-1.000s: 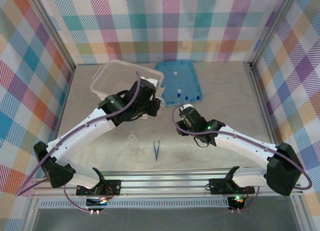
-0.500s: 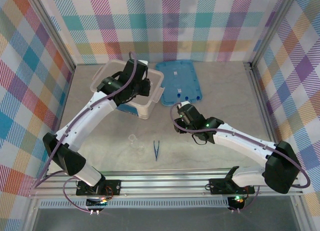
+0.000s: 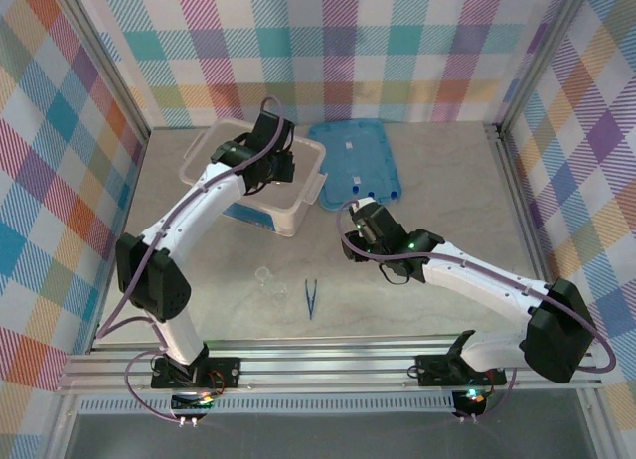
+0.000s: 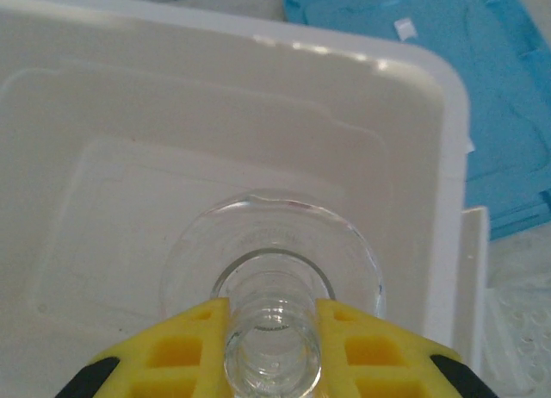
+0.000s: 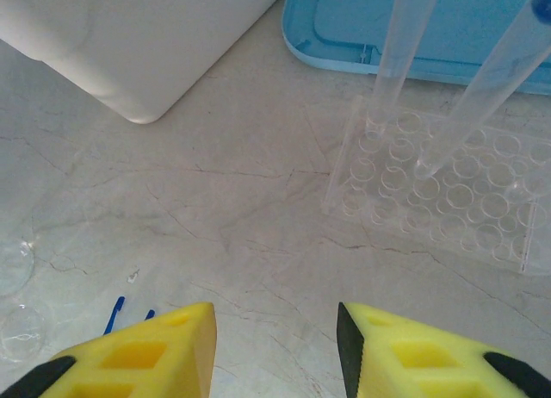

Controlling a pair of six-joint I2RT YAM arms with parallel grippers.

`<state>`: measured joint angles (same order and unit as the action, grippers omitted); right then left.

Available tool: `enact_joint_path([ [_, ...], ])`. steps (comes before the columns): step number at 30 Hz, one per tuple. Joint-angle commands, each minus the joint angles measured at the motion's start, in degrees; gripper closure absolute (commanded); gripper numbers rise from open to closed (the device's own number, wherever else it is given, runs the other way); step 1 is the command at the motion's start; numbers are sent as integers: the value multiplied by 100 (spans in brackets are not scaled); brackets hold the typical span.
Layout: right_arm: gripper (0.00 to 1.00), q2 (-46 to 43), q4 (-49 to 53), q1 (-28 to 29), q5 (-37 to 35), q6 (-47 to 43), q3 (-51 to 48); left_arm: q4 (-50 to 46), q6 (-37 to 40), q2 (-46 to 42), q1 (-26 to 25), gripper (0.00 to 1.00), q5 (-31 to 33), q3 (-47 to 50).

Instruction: Organize the chemistry lab equipment

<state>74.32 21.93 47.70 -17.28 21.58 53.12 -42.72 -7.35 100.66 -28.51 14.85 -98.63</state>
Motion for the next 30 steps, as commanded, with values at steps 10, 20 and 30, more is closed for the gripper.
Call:
enact_joint_path([
  [10,57,-83,140,20,67,64,137,894,68,1062,272,82,-211,-302],
  [20,57,-215,271,17,-34,240,19,964,-73,1718,453,83,-688,-683],
  [30,57,-234,293,19,-61,346,-20,747,-46,2189,461,84,-896,-1054],
])
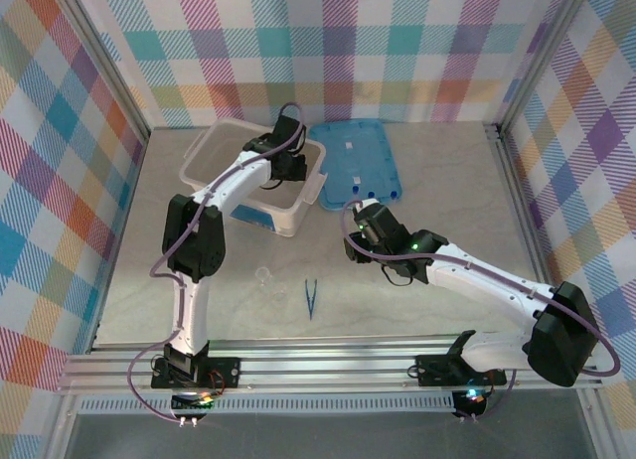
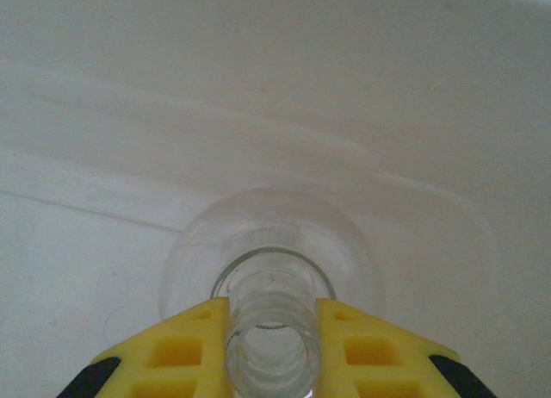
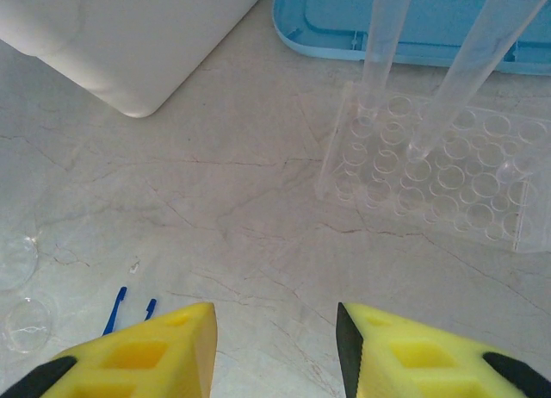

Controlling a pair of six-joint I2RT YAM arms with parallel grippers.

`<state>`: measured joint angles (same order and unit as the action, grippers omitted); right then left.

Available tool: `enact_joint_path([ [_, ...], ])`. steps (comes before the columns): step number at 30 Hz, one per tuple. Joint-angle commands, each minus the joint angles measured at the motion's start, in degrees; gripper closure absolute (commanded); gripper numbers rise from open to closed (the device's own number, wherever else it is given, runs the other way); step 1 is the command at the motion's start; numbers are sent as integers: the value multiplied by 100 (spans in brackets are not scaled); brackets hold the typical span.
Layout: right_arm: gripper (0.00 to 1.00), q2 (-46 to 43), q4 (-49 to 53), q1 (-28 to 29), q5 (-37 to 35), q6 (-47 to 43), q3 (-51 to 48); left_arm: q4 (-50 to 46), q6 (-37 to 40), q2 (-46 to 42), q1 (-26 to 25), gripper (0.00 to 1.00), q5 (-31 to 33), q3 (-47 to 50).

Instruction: Organize the chemistry lab equipment

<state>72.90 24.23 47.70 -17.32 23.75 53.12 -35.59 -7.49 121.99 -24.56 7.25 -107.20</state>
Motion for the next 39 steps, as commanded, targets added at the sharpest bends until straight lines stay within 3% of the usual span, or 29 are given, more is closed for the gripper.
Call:
enact_joint_path([
  [1,57,-92,64,20,-67,135,-19,56,-33,60,65,84,-140,-184],
  [33,57,66,21,19,-42,169,40,-109,22,248,57,84,-299,-11],
  [39,57,84,16,20,-48,189,21,-218,73,351,40,76,-399,-108],
])
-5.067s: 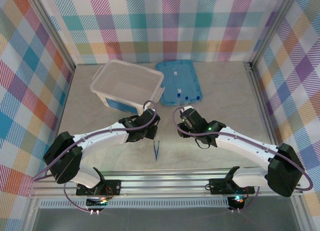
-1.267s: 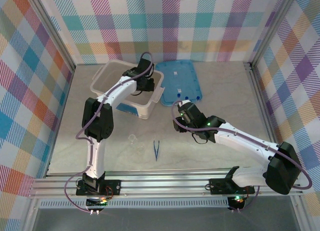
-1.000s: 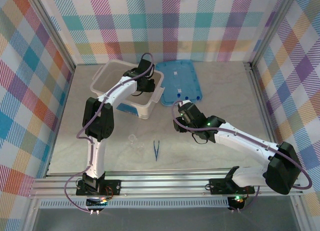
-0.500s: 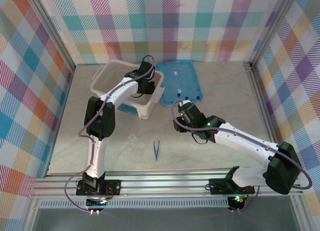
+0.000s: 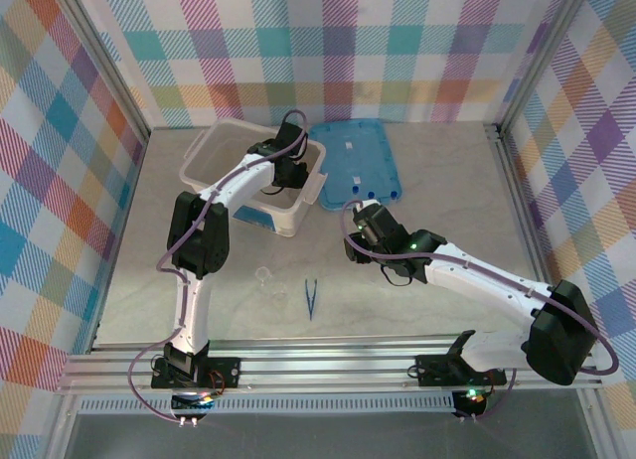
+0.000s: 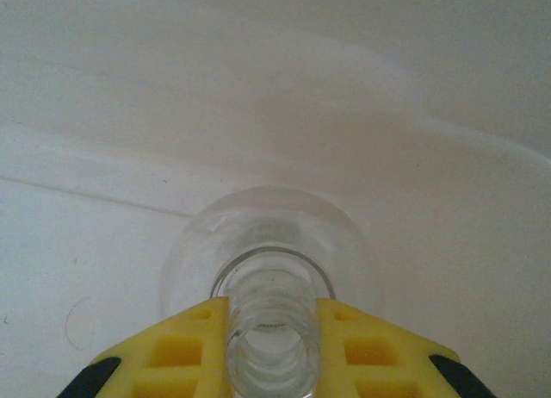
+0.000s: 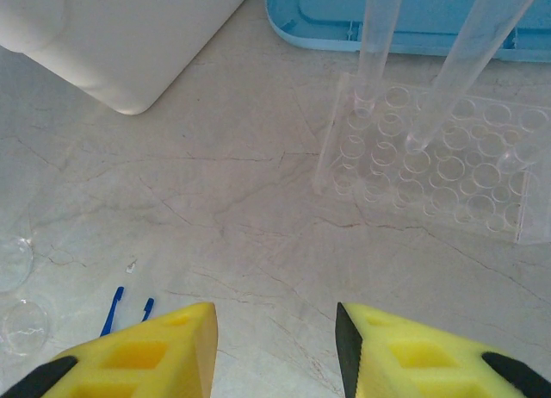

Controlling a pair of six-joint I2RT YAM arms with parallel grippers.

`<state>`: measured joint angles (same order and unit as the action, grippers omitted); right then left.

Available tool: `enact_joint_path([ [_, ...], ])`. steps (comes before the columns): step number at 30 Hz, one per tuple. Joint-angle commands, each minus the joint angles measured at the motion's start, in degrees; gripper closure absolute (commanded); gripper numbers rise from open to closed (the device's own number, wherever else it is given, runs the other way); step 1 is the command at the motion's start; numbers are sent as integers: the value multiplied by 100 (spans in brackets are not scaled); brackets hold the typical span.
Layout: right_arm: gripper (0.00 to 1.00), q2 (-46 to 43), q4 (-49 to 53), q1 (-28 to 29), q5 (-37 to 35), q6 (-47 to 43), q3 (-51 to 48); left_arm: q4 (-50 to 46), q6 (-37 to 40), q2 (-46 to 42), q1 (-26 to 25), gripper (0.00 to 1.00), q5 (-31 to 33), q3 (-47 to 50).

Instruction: Organize the chemistry lab equipment

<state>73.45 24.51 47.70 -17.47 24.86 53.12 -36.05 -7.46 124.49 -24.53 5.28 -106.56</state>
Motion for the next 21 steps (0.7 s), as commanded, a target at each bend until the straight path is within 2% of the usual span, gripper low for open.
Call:
enact_joint_path([
  [1,57,29,-15,22,-32,85,23,-183,70,97,28,74,-203,-159],
  [7,57,63,-41,20,-10,70,41,-102,35,-32,8,68,-249,-45],
  [11,57,82,-72,20,14,78,41,-60,17,-133,3,57,-281,49],
  [21,57,83,-69,20,34,54,66,23,-7,-529,-6,50,-9,158],
])
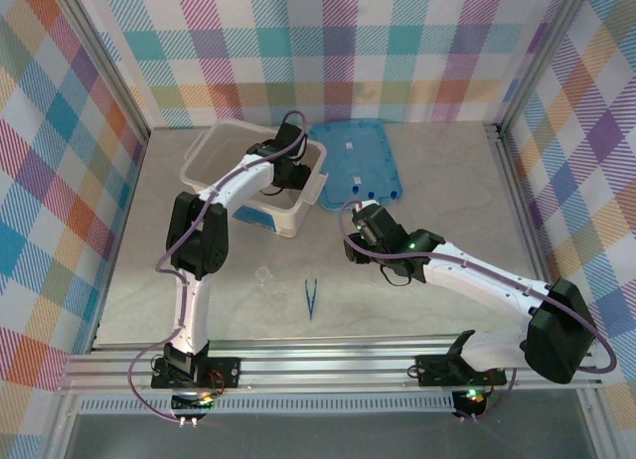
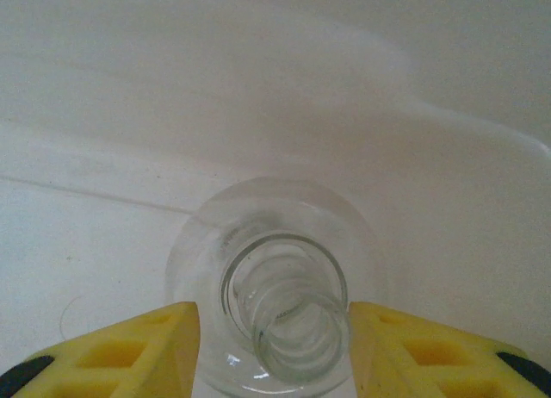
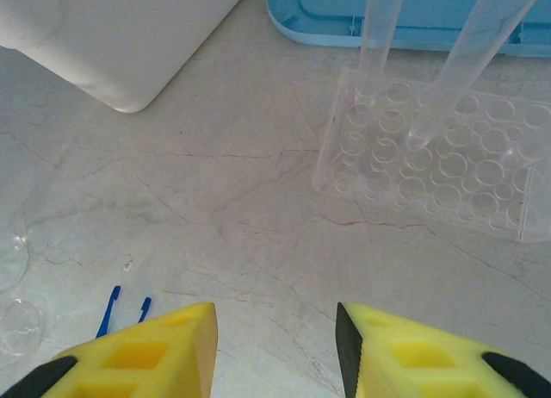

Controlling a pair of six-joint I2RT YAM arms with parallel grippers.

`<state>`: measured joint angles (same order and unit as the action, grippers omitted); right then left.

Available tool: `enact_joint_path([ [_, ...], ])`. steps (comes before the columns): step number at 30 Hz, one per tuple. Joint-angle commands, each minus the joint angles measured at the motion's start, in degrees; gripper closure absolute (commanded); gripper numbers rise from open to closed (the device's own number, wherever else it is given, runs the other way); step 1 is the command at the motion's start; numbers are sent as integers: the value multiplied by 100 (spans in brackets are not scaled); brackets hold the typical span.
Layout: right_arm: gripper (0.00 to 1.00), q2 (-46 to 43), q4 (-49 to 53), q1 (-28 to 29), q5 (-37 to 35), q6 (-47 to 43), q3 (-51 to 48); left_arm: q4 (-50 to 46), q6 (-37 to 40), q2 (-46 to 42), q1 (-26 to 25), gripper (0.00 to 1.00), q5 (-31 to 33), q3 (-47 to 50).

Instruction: Organize the chemistry lab equipment

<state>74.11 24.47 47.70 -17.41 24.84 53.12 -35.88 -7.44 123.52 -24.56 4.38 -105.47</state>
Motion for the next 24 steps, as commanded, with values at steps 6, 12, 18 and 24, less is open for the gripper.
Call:
enact_joint_path([
  [6,57,33,-43,20,31,27,133,51,-55,-785,-5,45,229,130],
  [12,50,58,-18,21,1,-23,224,9,-143,-1297,-14,43,163,270],
  [18,49,113,-67,28,216,-114,361,30,-205,-2124,-151,45,361,882],
  [24,50,209,-204,68,279,-276,308,94,-236,-3338,-595,47,909,2033],
])
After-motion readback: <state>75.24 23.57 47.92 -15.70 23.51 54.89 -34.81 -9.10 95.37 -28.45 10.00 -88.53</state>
